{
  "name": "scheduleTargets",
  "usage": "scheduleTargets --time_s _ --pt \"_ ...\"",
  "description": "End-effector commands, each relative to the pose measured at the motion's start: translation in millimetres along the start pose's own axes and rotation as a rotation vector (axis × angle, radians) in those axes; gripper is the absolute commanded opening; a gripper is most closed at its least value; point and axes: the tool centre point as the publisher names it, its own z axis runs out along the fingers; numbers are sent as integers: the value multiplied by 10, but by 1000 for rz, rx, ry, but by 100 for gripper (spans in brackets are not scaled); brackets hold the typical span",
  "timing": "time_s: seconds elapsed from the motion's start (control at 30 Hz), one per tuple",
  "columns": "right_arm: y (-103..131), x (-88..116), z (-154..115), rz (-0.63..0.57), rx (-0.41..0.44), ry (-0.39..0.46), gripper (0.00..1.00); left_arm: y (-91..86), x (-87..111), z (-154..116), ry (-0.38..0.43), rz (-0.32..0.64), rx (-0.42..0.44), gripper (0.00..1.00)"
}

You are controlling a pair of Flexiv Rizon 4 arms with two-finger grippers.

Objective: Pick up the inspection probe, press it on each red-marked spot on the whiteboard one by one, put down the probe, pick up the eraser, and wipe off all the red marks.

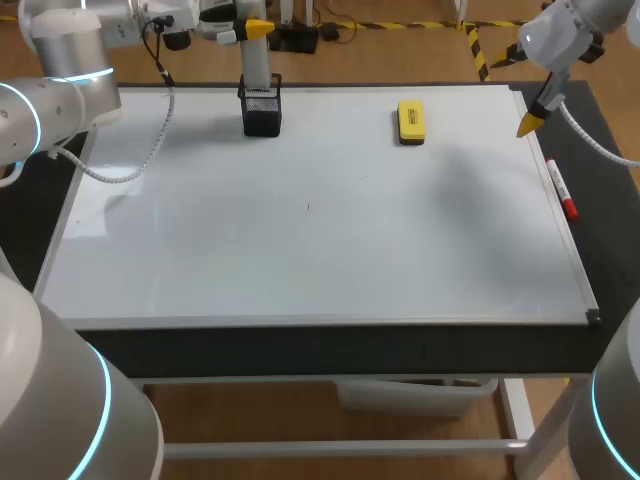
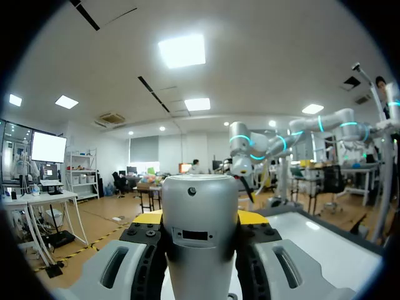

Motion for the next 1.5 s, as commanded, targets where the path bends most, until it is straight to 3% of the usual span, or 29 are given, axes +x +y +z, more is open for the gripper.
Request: scheduleTargets --time_s 0.03,0.9,1.5 --pt "1 -5 -4 -1 4 3 100 98 -77 -1 114 -2 13 0" --pt "1 -5 -4 -1 4 3 100 557 -54 -44 116 -36 20 0" --pt "1 -5 -4 -1 4 3 100 777 -15 -51 116 -41 23 0"
